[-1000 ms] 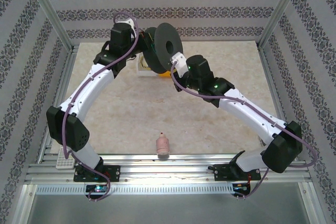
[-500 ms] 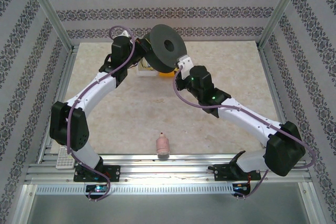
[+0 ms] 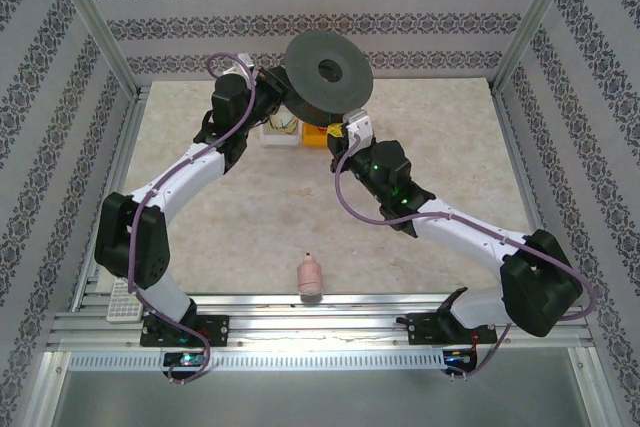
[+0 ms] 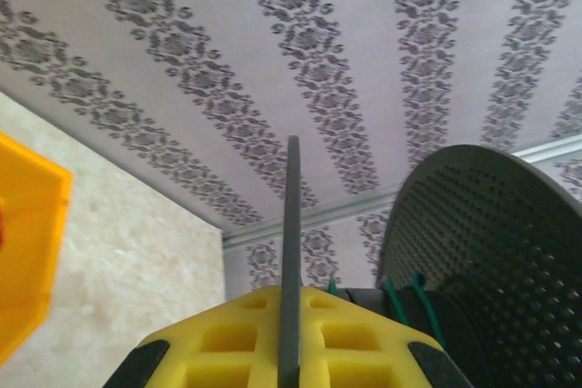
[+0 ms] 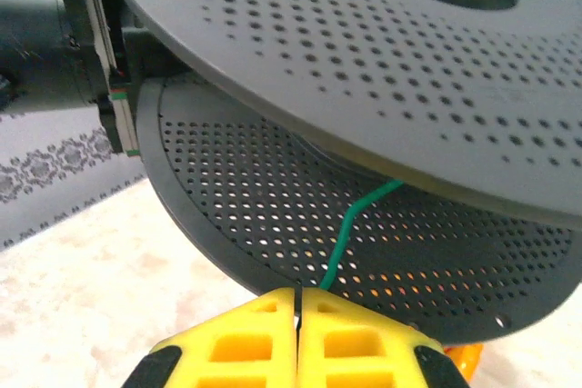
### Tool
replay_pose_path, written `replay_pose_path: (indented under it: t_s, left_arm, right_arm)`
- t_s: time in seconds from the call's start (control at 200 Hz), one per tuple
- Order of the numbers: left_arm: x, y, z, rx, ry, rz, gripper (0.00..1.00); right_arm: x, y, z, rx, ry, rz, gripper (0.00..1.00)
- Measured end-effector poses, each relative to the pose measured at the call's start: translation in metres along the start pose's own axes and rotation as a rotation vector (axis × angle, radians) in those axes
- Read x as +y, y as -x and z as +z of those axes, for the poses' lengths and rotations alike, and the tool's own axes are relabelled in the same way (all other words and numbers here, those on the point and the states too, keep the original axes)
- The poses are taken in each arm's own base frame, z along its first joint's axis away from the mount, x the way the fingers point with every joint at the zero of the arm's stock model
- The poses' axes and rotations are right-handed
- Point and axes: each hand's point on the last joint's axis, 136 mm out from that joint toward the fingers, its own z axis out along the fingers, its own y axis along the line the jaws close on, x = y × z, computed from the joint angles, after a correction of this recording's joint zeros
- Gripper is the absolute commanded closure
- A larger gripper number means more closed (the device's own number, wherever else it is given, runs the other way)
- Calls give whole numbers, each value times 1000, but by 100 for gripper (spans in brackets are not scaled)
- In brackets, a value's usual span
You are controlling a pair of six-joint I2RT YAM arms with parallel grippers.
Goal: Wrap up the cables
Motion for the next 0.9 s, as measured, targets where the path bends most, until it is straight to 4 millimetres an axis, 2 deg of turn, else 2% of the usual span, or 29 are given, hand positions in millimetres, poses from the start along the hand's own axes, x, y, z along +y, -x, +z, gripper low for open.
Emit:
replay_pose_path:
  t_s: [0.235,0.36,0.515,0.64,0.719,0.899]
  left_arm:
    - [-5,-1,-1,9,-20,-12,100]
    - [-8,-1,-7,-10,6,65,100]
    - [-25,-3,-16,-62,24,188,100]
    - [-32,-9,-16,-90,56,275,100]
    - [-35,-11,-15,-105,80,324,100]
    - [-43,-9,-17,-148,128,426,100]
  right_arm:
    - [4,13,-2,-68,28,5,100]
    - [8,14,-1,-66,49,10,100]
    - [16,20,7,-69,91,44,100]
    - [18,24,14,-74,103,96,100]
    - [18,20,18,-66,103,136,100]
    - [18,23,23,-83,109,223,100]
